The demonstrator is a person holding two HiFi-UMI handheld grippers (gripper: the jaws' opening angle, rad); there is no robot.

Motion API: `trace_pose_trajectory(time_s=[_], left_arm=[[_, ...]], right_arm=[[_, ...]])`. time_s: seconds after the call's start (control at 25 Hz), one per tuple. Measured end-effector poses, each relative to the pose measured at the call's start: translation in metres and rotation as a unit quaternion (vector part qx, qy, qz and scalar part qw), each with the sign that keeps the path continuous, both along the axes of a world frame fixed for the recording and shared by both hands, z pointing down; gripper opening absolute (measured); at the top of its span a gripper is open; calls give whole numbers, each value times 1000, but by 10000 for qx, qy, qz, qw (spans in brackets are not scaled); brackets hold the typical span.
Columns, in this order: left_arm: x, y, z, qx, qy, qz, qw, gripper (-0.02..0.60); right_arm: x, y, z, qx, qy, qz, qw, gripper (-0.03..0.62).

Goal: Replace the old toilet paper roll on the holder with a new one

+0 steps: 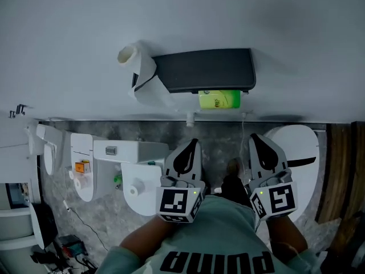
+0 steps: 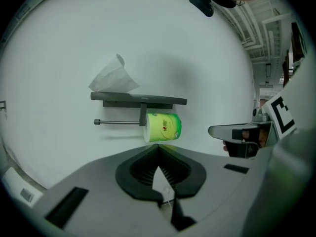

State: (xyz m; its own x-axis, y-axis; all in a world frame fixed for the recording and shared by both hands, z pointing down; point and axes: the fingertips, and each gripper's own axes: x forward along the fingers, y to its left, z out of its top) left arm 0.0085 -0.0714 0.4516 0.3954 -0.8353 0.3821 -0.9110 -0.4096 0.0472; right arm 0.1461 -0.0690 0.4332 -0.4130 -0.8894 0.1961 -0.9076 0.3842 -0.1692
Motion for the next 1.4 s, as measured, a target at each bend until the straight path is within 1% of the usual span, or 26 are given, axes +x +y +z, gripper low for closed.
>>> trace_pose_trajectory(time_s=[0.16,0.32,0.44,0.68,0.84,0.96,1.12,1.28,1.4], left_arm=[[-11,6,-8,145,29,32,9999,6],[-33,18,-17,271,16,164,9995,6],[-58,36,-22,321,112,245,9991,6],[-117,79,-21,244,417,391,9981,6],[-143,107,-21,299,657,459,9963,6],[-154,124,-24,376,811,467,9949,6],[-160,145,-26,440,881,395,9944,6],[-156,171,-30,430,874,297,9948,6],[-147,192,-31,383,835,182,9956,6]], right_arm=[[-4,7,-4,71,101,138,9998,9],[-22,20,-9,118,179,335,9992,9],[-43,36,-12,134,216,503,9984,8],[-97,82,-12,18,328,761,9966,9],[-123,113,-9,-131,426,890,9950,9],[-136,131,-8,-189,492,919,9944,9],[-147,151,-11,-166,563,798,9951,9],[-147,174,-15,-146,565,626,9963,8],[-140,192,-15,-84,546,482,9973,8]])
